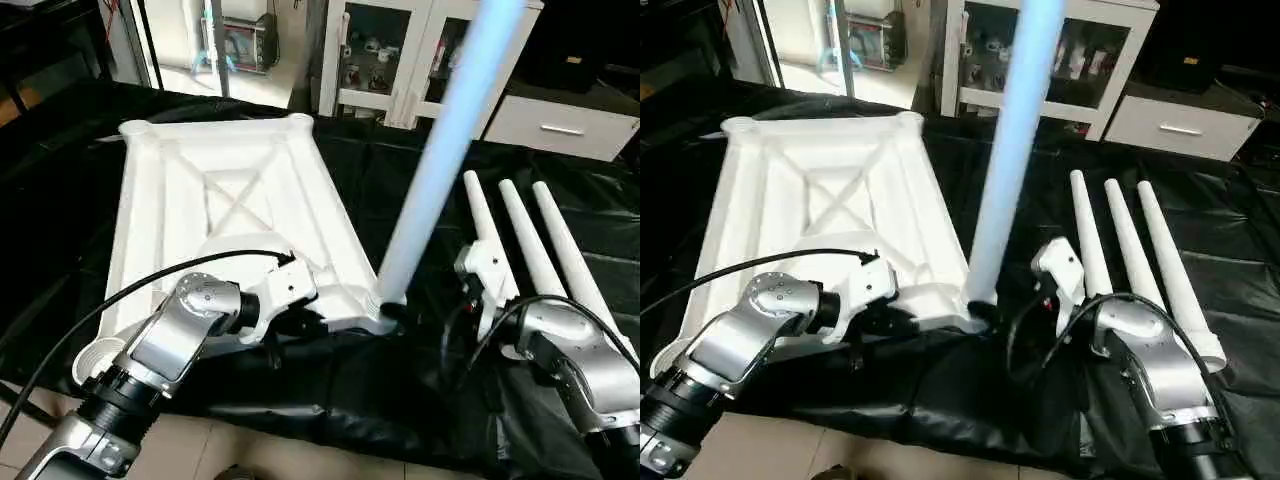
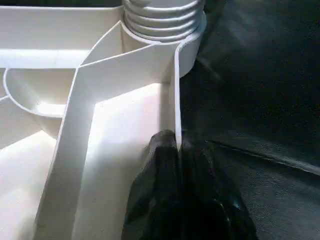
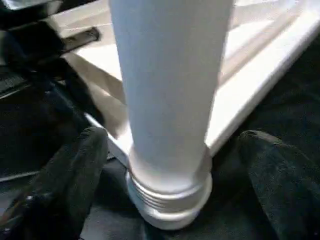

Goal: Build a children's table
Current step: Rotate leg to tighten

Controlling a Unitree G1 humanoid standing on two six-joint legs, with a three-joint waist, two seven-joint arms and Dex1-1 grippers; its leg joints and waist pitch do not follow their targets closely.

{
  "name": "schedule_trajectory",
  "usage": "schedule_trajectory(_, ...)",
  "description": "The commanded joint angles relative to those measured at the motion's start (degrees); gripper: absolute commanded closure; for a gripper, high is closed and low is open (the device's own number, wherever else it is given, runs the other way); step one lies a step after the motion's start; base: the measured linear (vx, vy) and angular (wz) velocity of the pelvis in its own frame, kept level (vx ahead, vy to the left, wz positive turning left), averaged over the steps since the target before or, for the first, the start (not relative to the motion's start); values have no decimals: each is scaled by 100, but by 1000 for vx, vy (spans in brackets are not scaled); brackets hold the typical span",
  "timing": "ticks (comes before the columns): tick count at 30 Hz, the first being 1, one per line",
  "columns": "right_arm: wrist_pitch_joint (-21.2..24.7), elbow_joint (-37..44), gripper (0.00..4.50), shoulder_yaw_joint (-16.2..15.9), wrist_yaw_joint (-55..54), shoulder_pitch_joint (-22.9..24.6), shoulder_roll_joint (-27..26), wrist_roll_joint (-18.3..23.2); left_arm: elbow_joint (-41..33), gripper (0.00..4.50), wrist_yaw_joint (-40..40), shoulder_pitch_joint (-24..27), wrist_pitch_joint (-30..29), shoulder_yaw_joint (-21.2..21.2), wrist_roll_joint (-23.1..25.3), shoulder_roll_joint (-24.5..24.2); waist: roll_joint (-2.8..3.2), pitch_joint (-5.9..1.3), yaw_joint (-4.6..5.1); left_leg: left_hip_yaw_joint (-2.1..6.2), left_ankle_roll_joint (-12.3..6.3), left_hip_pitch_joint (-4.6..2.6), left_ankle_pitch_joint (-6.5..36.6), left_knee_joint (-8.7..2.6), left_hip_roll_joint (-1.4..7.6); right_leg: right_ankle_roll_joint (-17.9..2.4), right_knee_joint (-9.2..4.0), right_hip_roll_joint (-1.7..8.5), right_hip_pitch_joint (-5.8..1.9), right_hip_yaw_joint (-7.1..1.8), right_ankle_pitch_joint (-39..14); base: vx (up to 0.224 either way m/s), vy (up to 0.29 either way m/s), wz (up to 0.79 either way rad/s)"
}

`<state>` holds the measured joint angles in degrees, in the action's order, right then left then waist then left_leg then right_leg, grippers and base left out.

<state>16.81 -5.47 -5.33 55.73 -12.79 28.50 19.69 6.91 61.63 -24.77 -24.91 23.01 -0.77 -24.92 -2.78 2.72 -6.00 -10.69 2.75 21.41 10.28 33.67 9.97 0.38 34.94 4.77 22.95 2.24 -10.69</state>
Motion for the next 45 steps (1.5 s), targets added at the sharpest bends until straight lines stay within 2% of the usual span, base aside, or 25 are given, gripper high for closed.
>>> schedule_trajectory(1,78,186,4,-113,248,20,159,53,-313,450,354,63,65,202,-298,42,-33,-290,4,117,-121,-107,1527,-461,333,-1036,-444,356,-184,-221,-1444,0,0,0)
schedule_trajectory(9,-234,26,4,-419,462,50,283,-349,-533,450,553,124,-4,297,-312,-52,-45,-288,-34,109,-63,-112,1545,-462,337,-1017,-446,366,-177,-219,-1527,0,0,0)
schedule_trajectory(13,-218,18,4,-412,617,74,360,-293,-550,450,548,130,-11,298,-289,-71,-56,-296,-36,106,-93,-107,1495,-452,333,-1019,-435,362,-187,-219,-1446,0,0,0)
schedule_trajectory(28,-297,-130,123,-248,914,64,441,-104,-590,450,589,167,-75,297,-292,-140,-65,-315,-43,88,-231,-110,1250,-411,331,-1164,-395,361,-204,-210,-1138,0,0,0)
schedule_trajectory(29,-295,-136,144,-247,928,67,444,-97,-594,450,592,169,-79,299,-292,-144,-67,-314,-43,87,-242,-110,1229,-409,329,-1178,-393,358,-203,-209,-1109,0,0,0)
schedule_trajectory(34,-282,-155,188,-252,998,74,457,-71,-611,450,624,174,-110,315,-299,-178,-56,-317,-46,90,-229,-109,1240,-408,330,-1187,-390,360,-209,-207,-1129,0,0,0)
schedule_trajectory(41,-264,-206,229,-270,1071,82,444,-42,-632,450,681,176,-150,339,-325,-235,-56,-319,-45,89,-231,-114,1242,-405,328,-1213,-384,355,-212,-204,-1073,0,0,0)
schedule_trajectory(45,-249,-210,235,-278,1085,96,422,-34,-640,450,695,177,-159,349,-333,-244,-50,-323,-46,91,-214,-117,1256,-404,328,-1221,-380,353,-213,-201,-1060,0,0,0)
